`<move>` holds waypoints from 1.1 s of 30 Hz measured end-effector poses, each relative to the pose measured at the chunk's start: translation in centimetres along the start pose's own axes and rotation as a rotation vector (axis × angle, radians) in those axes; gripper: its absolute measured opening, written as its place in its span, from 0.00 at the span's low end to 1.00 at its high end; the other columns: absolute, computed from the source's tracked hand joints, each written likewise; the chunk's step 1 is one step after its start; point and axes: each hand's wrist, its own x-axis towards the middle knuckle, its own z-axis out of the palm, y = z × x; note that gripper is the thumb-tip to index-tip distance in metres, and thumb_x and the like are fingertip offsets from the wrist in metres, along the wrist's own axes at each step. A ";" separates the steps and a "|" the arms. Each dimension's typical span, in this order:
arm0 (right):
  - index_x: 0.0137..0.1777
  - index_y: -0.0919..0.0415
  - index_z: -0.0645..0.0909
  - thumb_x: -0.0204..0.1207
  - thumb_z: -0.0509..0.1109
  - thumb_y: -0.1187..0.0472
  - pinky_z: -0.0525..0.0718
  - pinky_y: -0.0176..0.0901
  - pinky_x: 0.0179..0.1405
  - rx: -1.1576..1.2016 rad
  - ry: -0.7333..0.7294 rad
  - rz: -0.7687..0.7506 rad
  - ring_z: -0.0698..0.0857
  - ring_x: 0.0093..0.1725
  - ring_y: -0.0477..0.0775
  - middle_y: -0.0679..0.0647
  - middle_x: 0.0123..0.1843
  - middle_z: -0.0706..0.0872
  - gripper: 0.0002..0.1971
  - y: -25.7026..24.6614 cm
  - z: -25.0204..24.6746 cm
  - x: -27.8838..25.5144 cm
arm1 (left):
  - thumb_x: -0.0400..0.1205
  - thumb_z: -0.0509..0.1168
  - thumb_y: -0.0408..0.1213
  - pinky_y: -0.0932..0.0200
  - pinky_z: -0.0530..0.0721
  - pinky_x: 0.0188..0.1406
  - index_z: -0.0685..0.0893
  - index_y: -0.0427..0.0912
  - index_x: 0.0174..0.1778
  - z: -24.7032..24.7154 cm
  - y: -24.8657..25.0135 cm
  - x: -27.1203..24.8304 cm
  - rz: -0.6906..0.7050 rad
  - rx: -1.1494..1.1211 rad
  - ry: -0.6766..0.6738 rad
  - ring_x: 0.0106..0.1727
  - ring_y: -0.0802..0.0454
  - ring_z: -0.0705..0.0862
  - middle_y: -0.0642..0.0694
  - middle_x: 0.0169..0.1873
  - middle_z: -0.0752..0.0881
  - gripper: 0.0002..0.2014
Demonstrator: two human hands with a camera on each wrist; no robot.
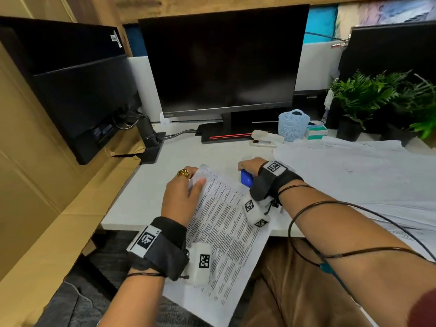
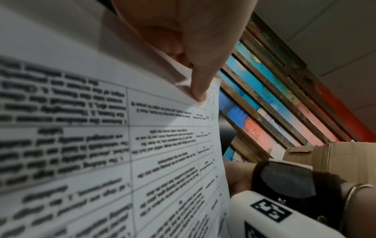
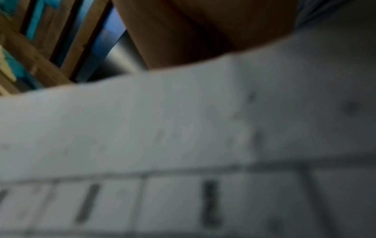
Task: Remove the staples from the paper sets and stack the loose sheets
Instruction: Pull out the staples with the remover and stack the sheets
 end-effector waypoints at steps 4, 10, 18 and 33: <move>0.67 0.68 0.76 0.80 0.64 0.53 0.73 0.47 0.65 -0.291 0.030 -0.001 0.77 0.65 0.65 0.65 0.66 0.78 0.22 0.4 -0.2 0.3 | 0.83 0.62 0.38 0.61 0.73 0.49 0.80 0.40 0.58 -0.3 -0.3 -0.1 -0.010 -0.001 -0.014 0.48 0.52 0.80 0.50 0.46 0.81 0.10; 0.75 0.68 0.67 0.78 0.63 0.40 0.69 0.50 0.71 -0.419 0.003 -0.026 0.72 0.73 0.63 0.63 0.75 0.72 0.36 0.6 -1.5 -0.2 | 0.83 0.62 0.38 0.59 0.76 0.53 0.80 0.40 0.59 -0.2 -0.4 0.6 -0.034 -0.030 -0.021 0.51 0.50 0.80 0.49 0.48 0.82 0.10; 0.55 0.50 0.81 0.70 0.78 0.58 0.85 0.39 0.45 0.019 -0.082 -0.611 0.88 0.45 0.46 0.48 0.48 0.88 0.15 1.2 -2.3 -9.5 | 0.81 0.66 0.31 0.75 0.75 0.42 0.77 0.52 0.42 0.6 2.2 0.9 0.144 -0.264 0.043 0.43 0.64 0.82 0.57 0.39 0.83 0.09; 0.48 0.67 0.87 0.70 0.70 0.72 0.85 0.33 0.54 0.125 0.537 -1.272 0.89 0.52 0.45 0.56 0.49 0.89 0.08 8.0 -5.1 -16.4 | 0.67 0.73 0.25 0.71 0.81 0.46 0.86 0.42 0.29 2.4 7.9 -1.6 0.560 -0.664 0.105 0.44 0.63 0.87 0.65 0.41 0.88 0.07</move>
